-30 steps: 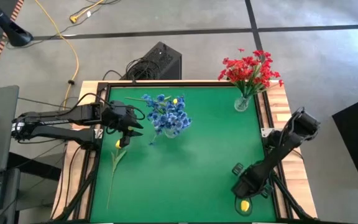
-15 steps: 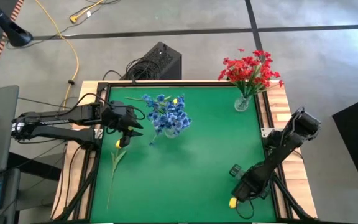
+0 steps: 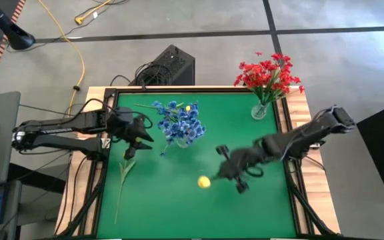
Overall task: Sort flowers into vase by color
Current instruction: Put the bottom right yellow tulip into the yellow vase
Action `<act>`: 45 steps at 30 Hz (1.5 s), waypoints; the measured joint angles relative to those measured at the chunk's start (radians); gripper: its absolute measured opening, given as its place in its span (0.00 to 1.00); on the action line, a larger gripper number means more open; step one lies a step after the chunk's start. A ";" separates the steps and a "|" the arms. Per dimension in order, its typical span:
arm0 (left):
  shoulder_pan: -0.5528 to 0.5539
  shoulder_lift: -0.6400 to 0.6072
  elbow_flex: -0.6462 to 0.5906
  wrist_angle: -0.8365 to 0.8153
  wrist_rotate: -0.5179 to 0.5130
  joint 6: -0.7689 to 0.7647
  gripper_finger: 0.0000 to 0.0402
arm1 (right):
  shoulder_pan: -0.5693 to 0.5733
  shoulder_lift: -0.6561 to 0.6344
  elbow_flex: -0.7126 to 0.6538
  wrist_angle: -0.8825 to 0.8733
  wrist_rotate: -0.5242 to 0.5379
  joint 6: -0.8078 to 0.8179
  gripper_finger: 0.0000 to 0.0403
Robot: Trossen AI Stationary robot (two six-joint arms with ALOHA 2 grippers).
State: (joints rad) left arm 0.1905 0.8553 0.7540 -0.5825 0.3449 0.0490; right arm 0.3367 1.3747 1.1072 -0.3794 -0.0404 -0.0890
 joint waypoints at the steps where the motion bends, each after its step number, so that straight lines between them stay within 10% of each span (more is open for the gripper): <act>1: -0.002 -0.007 0.000 0.005 0.030 0.015 0.35 | -0.029 -0.009 0.000 0.068 -0.022 0.020 0.07; 11: -0.047 -0.135 0.000 0.154 0.154 0.131 0.35 | -0.206 0.066 0.000 0.835 -0.533 0.158 0.08; 17: -0.046 -0.209 0.001 0.369 0.116 0.086 0.35 | -0.277 0.167 0.028 1.248 -0.525 0.279 0.08; 23: -0.026 -0.181 0.036 0.521 0.089 -0.015 0.35 | -0.371 0.284 0.247 1.112 -0.485 0.332 0.08; 32: 0.134 -0.049 0.369 0.236 0.065 0.054 0.35 | -0.511 0.402 0.628 0.776 -0.511 0.250 0.08; 45: 0.412 0.126 0.482 0.138 0.198 0.104 0.35 | -0.670 0.498 0.684 0.780 -0.511 0.347 0.08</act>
State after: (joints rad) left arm 0.6023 0.9817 1.2362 -0.4444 0.5428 0.1532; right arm -0.3333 1.8727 1.7911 0.4004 -0.5514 0.2579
